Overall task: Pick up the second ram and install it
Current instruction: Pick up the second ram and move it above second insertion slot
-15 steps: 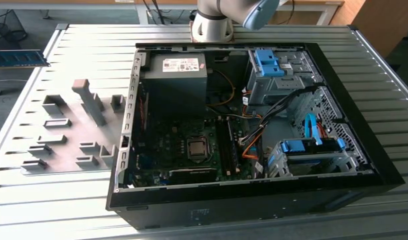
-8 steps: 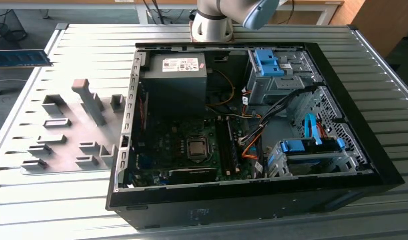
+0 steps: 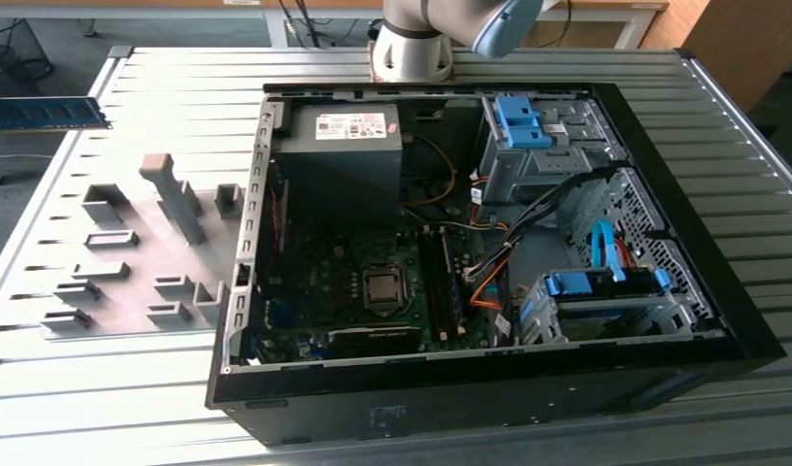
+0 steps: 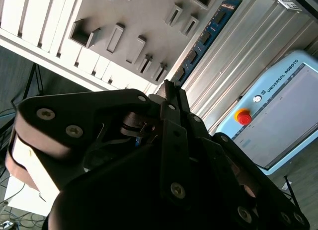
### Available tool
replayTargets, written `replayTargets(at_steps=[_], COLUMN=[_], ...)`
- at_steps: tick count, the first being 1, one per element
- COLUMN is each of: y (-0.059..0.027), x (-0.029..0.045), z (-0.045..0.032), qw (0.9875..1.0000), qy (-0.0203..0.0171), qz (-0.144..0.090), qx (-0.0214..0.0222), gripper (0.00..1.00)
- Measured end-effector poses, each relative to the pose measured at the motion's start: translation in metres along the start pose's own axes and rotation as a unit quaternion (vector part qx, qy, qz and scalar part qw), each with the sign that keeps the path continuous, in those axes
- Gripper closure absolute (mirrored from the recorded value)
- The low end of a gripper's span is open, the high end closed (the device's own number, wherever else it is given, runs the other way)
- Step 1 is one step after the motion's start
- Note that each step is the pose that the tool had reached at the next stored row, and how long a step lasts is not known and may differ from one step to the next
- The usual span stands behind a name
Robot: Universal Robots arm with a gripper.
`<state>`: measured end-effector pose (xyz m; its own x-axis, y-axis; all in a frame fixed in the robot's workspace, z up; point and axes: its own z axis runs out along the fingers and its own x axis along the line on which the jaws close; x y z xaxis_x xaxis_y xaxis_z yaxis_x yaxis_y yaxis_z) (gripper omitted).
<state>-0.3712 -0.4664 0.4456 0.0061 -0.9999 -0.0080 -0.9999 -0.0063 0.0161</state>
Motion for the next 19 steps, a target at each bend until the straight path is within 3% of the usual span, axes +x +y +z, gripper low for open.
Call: replayTargets(at_steps=[15,19], y=[-0.0162,-0.017], x=[0.0001,0.0001], z=[-0.0003,-0.0002], qw=[1.0,1.0], qy=[0.0,0.0], qz=[0.0,0.0], qx=[0.0,0.0001], gripper=[0.86,0.86])
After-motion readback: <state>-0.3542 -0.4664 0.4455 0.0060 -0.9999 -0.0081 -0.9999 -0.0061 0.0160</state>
